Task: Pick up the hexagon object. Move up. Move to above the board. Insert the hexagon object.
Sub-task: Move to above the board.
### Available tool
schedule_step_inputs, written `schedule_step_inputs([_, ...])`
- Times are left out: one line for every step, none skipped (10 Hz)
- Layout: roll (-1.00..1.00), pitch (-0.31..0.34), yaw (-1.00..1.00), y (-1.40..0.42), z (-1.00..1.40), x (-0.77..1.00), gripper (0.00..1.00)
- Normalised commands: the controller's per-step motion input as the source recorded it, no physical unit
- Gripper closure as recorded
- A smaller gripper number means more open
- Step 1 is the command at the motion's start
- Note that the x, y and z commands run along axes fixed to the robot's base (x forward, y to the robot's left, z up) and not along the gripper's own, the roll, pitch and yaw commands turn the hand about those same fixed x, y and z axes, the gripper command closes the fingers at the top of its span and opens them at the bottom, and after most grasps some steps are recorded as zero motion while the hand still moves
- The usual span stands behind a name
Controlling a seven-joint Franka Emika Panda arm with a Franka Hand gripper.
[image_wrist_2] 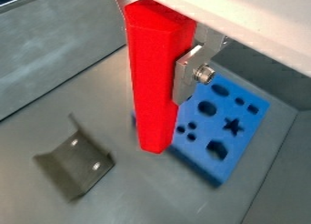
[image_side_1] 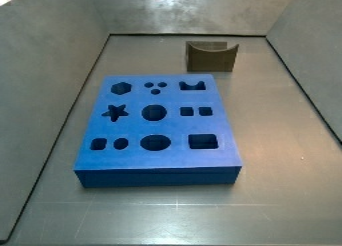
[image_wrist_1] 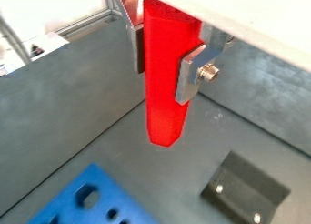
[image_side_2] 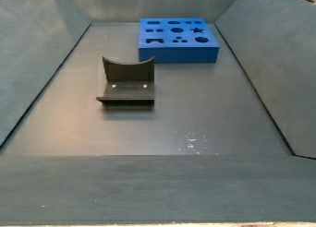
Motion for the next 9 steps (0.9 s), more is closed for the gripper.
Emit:
schedule_step_inputs([0.00,0.073,0.01,-1.00,0.12,0.10,1.00])
schedule_step_inputs([-0.01,0.085,0.01,-1.00,0.13,0.10,1.00])
schedule_step_inputs([0.00,0.111,0.01,-1.00,0.13,0.12,1.00])
schedule_step_inputs([0.00,0.127,0.01,-1.00,0.13,0.13,1.00])
schedule_step_inputs([0.01,0.149,0.00,-1.00,0.14,0.16,1.00])
schedule_step_inputs([0.01,0.158,0.01,-1.00,0.15,0.18,1.00])
schedule_step_inputs([0.02,0.156,0.01,-0.78,0.12,0.18,1.00])
schedule_step_inputs([0.03,0.144,0.01,-0.53,0.08,0.15,1.00])
schedule_step_inputs([0.05,0.129,0.01,-0.30,0.05,0.12,1.00])
